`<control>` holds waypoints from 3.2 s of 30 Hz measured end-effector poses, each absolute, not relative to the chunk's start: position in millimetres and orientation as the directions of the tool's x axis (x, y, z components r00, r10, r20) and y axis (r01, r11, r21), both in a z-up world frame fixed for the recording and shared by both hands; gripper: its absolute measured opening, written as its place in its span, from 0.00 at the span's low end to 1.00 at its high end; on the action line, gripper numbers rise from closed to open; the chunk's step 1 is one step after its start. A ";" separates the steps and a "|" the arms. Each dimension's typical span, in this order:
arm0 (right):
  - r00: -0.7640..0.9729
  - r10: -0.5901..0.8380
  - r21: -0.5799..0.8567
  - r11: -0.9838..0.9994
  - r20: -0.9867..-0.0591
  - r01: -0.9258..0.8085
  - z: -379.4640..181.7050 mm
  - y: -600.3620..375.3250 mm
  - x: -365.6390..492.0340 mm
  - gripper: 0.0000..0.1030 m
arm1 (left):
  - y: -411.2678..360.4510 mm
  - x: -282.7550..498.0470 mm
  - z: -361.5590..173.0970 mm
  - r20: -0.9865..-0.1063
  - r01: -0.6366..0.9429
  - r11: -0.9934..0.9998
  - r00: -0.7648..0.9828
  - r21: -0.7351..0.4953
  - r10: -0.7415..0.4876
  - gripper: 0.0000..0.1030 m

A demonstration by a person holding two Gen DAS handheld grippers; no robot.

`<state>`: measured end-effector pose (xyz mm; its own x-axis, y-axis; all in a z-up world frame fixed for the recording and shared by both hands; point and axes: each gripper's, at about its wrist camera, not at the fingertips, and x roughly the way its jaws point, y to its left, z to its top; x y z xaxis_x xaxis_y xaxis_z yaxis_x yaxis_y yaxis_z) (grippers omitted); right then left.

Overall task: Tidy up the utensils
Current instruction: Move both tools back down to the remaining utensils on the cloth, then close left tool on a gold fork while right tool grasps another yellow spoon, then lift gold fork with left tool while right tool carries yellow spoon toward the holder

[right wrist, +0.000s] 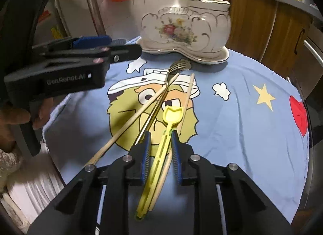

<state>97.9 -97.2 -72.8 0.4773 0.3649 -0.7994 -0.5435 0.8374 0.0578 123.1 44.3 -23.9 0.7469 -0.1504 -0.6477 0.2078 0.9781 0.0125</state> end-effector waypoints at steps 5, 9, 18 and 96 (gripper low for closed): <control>0.509 0.335 -0.010 0.829 -0.793 -0.560 -75.2 -91.1 95.6 0.20 | 40.8 123.2 -25.8 -0.652 0.212 0.977 0.744 0.022 -0.147 0.71; 0.528 0.317 -0.037 0.831 -0.788 -0.555 -75.2 -90.4 95.1 0.12 | 40.2 124.1 -26.1 -0.650 0.213 0.977 0.744 0.015 -0.152 0.71; 0.533 0.369 0.041 0.848 -0.761 -0.529 -60.9 -109.1 97.5 0.10 | 33.6 126.9 -27.9 -0.653 0.234 0.972 0.737 0.002 -0.176 0.71; 0.732 0.513 0.230 0.858 -0.449 -0.460 15.1 -148.3 130.7 0.10 | 72.0 71.7 102.6 -0.308 0.369 0.921 0.868 -0.126 -0.389 0.04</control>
<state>130.7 -148.3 15.1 0.7320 0.5128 -0.4485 -0.4601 0.8576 0.2298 71.7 72.0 102.6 0.8681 -0.3895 -0.3078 0.3686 0.9210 -0.1260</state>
